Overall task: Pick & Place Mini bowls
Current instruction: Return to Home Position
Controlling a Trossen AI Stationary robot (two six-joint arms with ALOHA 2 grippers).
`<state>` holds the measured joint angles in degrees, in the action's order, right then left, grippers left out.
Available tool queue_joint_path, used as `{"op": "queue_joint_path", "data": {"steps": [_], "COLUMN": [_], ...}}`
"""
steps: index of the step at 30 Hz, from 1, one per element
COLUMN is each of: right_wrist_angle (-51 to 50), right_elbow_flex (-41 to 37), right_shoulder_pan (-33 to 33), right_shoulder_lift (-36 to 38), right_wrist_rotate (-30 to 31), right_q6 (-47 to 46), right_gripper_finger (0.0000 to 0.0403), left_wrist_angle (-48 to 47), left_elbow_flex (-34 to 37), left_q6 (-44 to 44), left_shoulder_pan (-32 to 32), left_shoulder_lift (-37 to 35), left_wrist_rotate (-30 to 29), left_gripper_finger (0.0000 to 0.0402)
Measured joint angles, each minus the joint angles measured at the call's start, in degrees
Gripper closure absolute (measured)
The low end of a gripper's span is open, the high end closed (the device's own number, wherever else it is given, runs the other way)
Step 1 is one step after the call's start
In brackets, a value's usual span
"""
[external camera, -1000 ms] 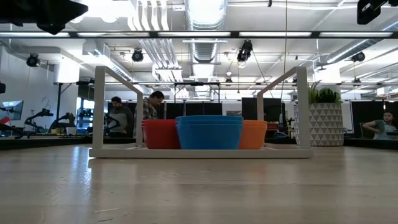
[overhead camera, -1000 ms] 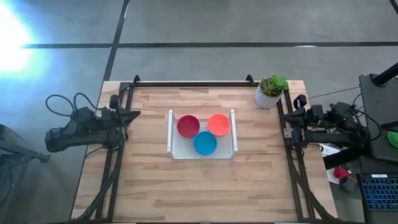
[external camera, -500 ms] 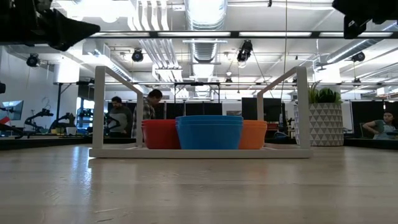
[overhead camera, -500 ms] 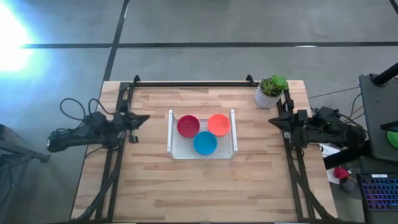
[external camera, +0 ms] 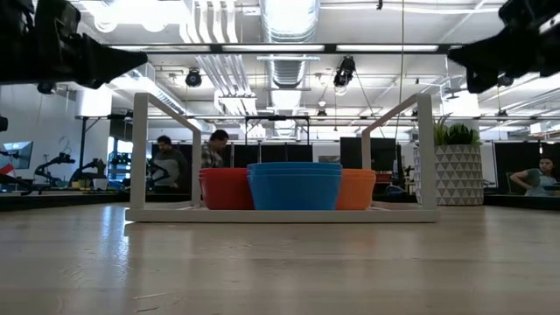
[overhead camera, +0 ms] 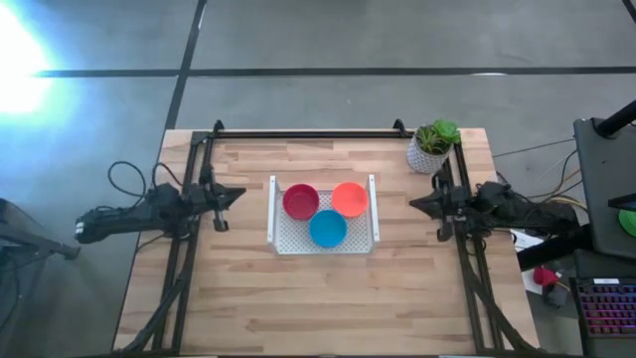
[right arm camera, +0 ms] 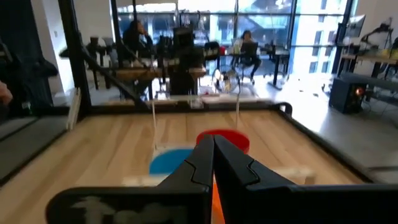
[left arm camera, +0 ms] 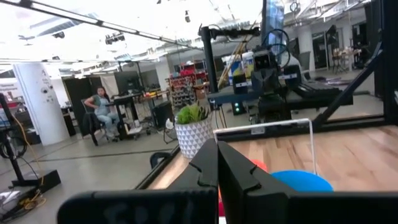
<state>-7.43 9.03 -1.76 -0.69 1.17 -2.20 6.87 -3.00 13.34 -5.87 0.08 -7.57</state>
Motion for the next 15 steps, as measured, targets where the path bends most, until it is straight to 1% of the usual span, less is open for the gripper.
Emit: {"op": "queue_joint_path", "data": {"steps": [4,9,12,15], "right_wrist_angle": [1.95,4.31,7.07,7.00], "right_elbow_flex": [-3.45,-7.04,-8.03,-8.12], "right_shoulder_pan": [0.00,0.00,0.00,0.00], "right_shoulder_lift": [-0.04,-0.06,-0.28,-0.13], "right_wrist_rotate": [0.00,0.00,-0.12,-0.15], "right_q6": [-0.41,-0.40,0.41,2.17], "right_gripper_finger": [0.0394,0.0394,0.0394,0.0394], "left_wrist_angle": [2.18,1.93,1.42,0.48], "left_elbow_flex": [2.40,2.48,2.48,2.50], "left_q6": [-0.05,-0.43,-1.32,-1.52], "left_shoulder_pan": [0.00,-0.02,-0.02,-0.02], "left_shoulder_lift": [0.00,0.02,0.02,0.04], "left_wrist_rotate": [-0.02,-0.74,-0.91,-0.90], "left_gripper_finger": [0.0401,0.0401,0.0401,0.0401]}}
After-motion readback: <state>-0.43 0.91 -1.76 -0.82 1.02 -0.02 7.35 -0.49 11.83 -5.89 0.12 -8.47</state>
